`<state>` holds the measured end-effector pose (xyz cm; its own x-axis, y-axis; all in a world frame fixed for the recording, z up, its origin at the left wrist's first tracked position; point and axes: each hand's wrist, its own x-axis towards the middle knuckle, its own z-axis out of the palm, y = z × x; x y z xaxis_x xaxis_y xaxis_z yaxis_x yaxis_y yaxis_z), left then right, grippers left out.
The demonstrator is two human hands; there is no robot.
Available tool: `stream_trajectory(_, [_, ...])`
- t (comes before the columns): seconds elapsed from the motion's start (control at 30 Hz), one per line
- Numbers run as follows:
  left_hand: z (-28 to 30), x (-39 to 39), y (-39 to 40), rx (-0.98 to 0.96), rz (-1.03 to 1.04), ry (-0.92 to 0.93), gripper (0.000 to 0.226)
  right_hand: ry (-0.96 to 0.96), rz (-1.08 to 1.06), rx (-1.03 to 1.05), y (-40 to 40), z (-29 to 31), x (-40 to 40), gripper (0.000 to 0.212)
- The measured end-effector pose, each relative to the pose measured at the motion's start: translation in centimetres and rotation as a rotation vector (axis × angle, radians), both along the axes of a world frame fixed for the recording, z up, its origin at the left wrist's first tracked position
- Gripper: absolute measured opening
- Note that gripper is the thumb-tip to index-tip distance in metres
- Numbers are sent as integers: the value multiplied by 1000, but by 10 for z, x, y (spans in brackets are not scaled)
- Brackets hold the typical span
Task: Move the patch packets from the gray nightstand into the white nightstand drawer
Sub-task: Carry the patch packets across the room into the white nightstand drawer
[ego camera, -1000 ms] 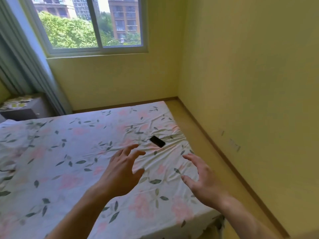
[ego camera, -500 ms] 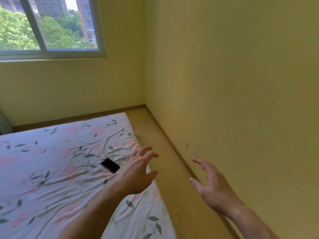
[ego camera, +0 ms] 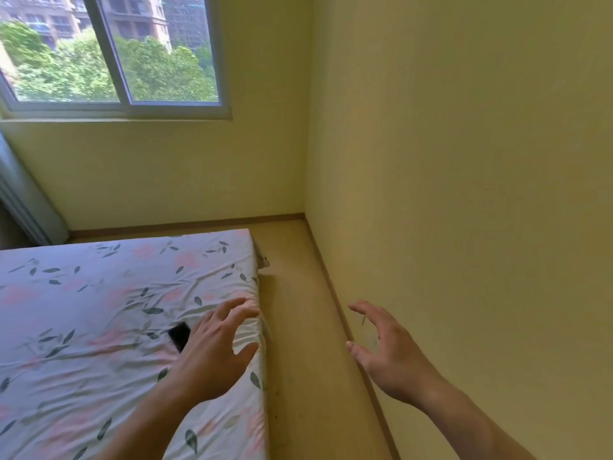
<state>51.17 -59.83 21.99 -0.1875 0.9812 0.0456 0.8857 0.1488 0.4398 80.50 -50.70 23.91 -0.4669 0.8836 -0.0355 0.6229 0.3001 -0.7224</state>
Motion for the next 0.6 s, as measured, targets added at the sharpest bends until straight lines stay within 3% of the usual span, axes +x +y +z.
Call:
stream_trajectory(0.37, [9, -39, 45, -35, 400, -20, 57, 39, 403, 45, 160, 20, -101, 65])
stream_trajectory(0.6, [-1, -118, 160, -9, 507, -37, 63, 51, 466, 78, 300, 23, -178, 60])
